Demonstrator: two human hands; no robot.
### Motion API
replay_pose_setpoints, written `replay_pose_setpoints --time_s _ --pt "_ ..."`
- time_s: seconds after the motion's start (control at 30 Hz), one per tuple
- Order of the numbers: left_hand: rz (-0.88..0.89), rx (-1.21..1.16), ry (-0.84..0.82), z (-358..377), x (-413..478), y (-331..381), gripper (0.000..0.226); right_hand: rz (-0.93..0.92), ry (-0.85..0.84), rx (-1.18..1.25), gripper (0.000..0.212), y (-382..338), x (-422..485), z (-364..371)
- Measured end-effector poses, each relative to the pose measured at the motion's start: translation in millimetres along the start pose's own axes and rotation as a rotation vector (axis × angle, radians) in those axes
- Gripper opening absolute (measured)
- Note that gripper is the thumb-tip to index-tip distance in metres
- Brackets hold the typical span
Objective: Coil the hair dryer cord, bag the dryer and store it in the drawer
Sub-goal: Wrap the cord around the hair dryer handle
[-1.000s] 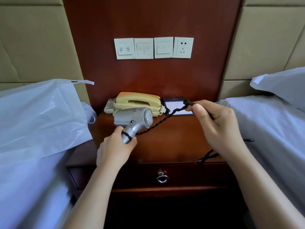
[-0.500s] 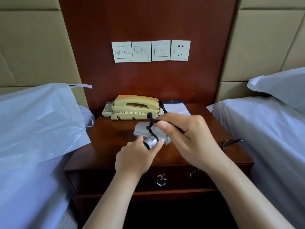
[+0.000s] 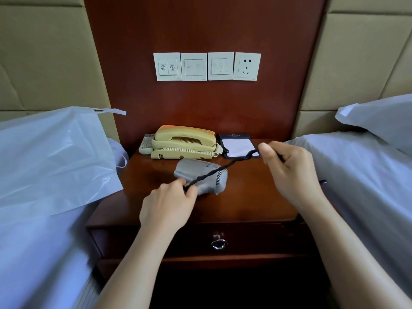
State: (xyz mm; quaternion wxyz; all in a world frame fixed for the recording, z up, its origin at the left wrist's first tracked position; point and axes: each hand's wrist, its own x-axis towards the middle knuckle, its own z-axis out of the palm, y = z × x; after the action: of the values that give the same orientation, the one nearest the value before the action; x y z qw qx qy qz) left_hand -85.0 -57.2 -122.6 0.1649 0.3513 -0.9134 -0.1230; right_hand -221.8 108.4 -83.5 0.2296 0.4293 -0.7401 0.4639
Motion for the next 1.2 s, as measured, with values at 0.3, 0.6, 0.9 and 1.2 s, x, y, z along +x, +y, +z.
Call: replay_pose_setpoints --time_s 0.3,0.6,0.9,1.2 --pt "0.287 -0.151 -0.261 -18.4 -14.7 -4.8 0.029 0.201 -0.026 -0.096 0.051 37.0 -0.7 3.2" --pt "0.223 -1.02 -0.644 -13.4 -15.0 -1.5 0.047 0.285 -0.218 0.033 0.057 72.5 -11.5 13.9" --pt "-0.275 -1.581 -0.549 -6.4 7.0 -19.1 0.053 0.259 -0.601 -0.046 0.047 54.2 -32.7 24.6" --pt "-0.516 -1.504 -0.278 7.8 21.0 -31.8 0.047 0.21 -0.991 0.072 0.03 -2.8 -37.7 17.7"
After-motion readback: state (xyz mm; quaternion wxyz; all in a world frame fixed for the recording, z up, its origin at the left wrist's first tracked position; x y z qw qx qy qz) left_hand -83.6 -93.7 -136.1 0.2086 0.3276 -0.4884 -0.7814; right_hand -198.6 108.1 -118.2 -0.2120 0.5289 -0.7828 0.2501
